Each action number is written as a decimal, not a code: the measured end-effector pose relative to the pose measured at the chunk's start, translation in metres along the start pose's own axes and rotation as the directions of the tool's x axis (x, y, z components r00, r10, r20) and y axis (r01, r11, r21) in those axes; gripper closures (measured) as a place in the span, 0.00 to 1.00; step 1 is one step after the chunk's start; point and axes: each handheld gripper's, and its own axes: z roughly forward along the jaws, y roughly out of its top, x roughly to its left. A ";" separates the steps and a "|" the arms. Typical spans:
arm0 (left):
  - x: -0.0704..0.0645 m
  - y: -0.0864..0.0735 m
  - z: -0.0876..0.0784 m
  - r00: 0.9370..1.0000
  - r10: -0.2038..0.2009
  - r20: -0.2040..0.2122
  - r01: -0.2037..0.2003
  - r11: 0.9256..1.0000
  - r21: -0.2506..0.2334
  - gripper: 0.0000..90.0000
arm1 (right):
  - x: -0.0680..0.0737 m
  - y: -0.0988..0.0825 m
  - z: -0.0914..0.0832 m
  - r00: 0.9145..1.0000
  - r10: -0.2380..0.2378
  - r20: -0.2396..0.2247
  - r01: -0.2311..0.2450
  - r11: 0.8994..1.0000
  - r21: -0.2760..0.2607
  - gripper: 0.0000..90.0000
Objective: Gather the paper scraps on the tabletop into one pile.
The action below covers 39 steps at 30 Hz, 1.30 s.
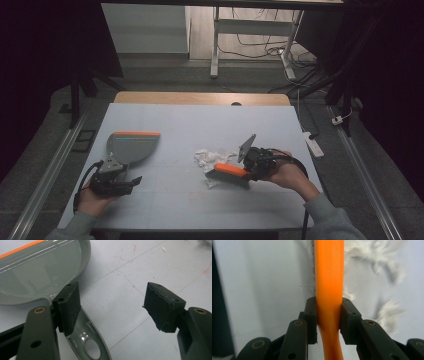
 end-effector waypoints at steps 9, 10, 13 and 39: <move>0.000 -0.001 -0.001 1.000 -0.001 0.002 0.001 1.000 -0.004 0.34 | -0.009 -0.010 -0.033 0.980 0.193 0.048 -0.184 0.971 -0.152 0.78; -0.001 -0.001 -0.001 1.000 0.000 0.002 0.000 1.000 -0.006 0.34 | -0.010 -0.014 -0.039 0.966 0.248 0.068 -0.236 0.960 -0.152 0.78; -0.001 0.000 -0.002 1.000 0.004 0.003 -0.004 1.000 -0.009 0.34 | -0.019 -0.029 -0.051 0.902 0.406 0.146 -0.390 0.912 -0.128 0.78; -0.003 -0.001 0.000 1.000 0.018 0.015 -0.018 1.000 -0.006 0.34 | -0.048 -0.015 -0.020 0.726 0.687 0.026 -0.685 0.726 -0.067 0.78</move>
